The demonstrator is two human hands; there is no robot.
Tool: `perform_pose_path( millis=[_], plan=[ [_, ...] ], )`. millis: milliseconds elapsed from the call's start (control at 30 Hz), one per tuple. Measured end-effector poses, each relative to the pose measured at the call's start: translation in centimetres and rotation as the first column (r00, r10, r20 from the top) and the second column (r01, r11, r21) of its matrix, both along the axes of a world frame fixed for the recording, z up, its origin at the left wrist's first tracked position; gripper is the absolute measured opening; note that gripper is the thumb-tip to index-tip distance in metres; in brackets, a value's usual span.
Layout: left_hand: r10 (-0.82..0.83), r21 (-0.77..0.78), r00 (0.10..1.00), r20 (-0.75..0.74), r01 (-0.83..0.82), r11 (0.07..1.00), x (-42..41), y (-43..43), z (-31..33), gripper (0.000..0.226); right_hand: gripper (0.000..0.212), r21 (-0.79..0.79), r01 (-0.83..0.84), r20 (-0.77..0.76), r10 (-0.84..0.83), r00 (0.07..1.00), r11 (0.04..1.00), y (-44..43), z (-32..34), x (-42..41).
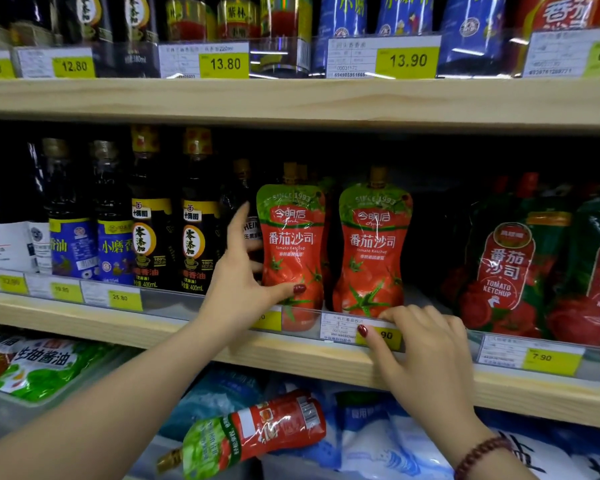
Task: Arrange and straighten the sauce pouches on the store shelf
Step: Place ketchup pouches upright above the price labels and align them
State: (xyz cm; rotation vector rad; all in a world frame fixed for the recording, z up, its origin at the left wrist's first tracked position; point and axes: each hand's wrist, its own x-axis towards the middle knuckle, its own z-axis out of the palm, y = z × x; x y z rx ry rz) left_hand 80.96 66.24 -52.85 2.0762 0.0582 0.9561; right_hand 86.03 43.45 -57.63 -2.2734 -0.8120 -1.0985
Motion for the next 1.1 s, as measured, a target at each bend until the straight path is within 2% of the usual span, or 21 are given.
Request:
perform_pose_path(
  millis=[67,167,633,833,933,1033,1100],
  plan=[
    [-0.023,0.078,1.000,0.007,0.022,0.997,-0.1,-0.2,-0.3,0.125,0.023,-0.004,0.001,0.000,-0.001,1.000,1.000,0.0,0.0,0.0],
    [-0.016,0.145,1.000,-0.015,0.018,0.989,0.2,0.2,-0.1,0.124,0.020,-0.007,0.009,0.008,-0.009,1.000,1.000,0.0,0.0,0.2],
    [-0.025,0.132,0.997,-0.067,0.034,0.991,-0.1,0.3,0.0,0.116,0.017,-0.061,0.013,-0.034,-0.015,0.999,0.998,-0.3,0.2,-0.2],
    [0.034,0.136,0.998,-0.060,-0.025,0.990,-1.3,0.6,0.0,0.104,0.019,-0.110,-0.025,-0.122,0.012,0.992,0.994,-0.8,1.0,-0.6],
    [0.084,0.131,0.996,-0.016,-0.082,0.988,-2.3,1.6,-0.1,0.081,0.026,-0.152,-0.087,-0.133,0.067,0.989,0.985,-1.4,1.6,-0.8],
    [0.101,0.091,0.994,-0.034,-0.098,0.991,-3.2,2.7,-0.5,0.037,0.030,-0.225,-0.124,-0.023,0.122,0.992,0.966,-0.5,1.8,-1.9],
    [0.092,0.083,0.994,-0.056,-0.087,0.993,-3.4,3.1,-1.0,0.023,0.029,-0.268,-0.214,0.027,0.230,0.973,0.939,0.9,1.7,-3.2]
  ],
)
